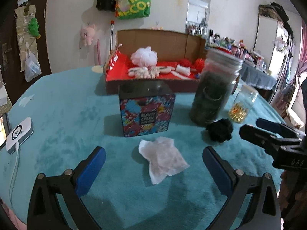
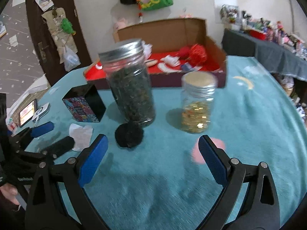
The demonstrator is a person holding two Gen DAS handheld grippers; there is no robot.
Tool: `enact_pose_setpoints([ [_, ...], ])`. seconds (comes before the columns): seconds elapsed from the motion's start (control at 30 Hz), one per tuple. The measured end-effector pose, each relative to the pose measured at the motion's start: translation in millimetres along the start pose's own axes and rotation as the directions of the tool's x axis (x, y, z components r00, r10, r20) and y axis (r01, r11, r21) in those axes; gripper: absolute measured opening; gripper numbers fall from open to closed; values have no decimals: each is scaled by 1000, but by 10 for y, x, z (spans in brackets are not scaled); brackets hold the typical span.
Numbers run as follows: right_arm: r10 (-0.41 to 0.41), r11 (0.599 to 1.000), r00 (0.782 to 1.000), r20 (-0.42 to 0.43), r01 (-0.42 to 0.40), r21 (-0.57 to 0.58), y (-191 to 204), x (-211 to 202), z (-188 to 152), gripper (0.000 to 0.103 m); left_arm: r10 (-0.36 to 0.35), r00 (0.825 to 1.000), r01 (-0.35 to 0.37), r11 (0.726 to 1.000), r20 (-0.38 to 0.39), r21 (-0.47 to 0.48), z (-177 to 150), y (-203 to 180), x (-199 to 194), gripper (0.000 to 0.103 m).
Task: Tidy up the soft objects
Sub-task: 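Grasp the white tissue paper with the left tool while the right tool grasps the black pom-pom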
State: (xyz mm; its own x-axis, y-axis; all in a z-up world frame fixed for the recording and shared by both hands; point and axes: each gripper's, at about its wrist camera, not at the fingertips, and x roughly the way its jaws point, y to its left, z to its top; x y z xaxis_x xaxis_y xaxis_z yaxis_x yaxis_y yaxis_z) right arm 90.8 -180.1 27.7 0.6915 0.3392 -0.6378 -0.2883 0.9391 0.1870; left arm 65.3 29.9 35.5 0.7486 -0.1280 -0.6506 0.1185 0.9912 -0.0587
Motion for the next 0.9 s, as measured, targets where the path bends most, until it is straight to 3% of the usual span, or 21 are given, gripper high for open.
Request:
enact_pose_setpoints([
  [0.1, 41, 999, 998, -43, -42, -20, 66, 170, 65, 96, -3, 999, 3, 1000, -38, 19, 2, 33, 114, 90],
  [0.23, 94, 994, 990, -109, -99, -37, 128, 349, 99, 91, -59, 994, 62, 997, -94, 36, -41, 33, 239, 54],
  [0.27, 112, 993, 986, -124, -117, -36, 135, 378, 97, 75, -72, 994, 75, 997, -85, 35, -46, 30, 226, 46],
  [0.3, 127, 990, 982, -139, -133, -36, 143, 407, 90, 51, -85, 993, 88, 995, -77, 42, -57, 19, 210, 39],
  [0.33, 147, 987, 976, -163, -155, -36, 151, 445, 72, 38, -101, 992, 105, 993, -74, 50, -60, 2, 195, 20],
  [0.37, 160, 985, 972, -171, -168, -38, 156, 455, 56, 30, -122, 990, 126, 991, -72, 54, -60, -12, 177, 15],
  [0.6, 123, 985, 990, -73, -131, -111, 166, 33, 11, 29, -203, 979, 204, 976, -15, 82, 84, -204, -18, 14],
  [0.9, 103, 989, 991, -82, -111, -95, -2, -81, 26, 29, -270, 962, 273, 955, -36, 114, 241, -479, 75, 14],
])
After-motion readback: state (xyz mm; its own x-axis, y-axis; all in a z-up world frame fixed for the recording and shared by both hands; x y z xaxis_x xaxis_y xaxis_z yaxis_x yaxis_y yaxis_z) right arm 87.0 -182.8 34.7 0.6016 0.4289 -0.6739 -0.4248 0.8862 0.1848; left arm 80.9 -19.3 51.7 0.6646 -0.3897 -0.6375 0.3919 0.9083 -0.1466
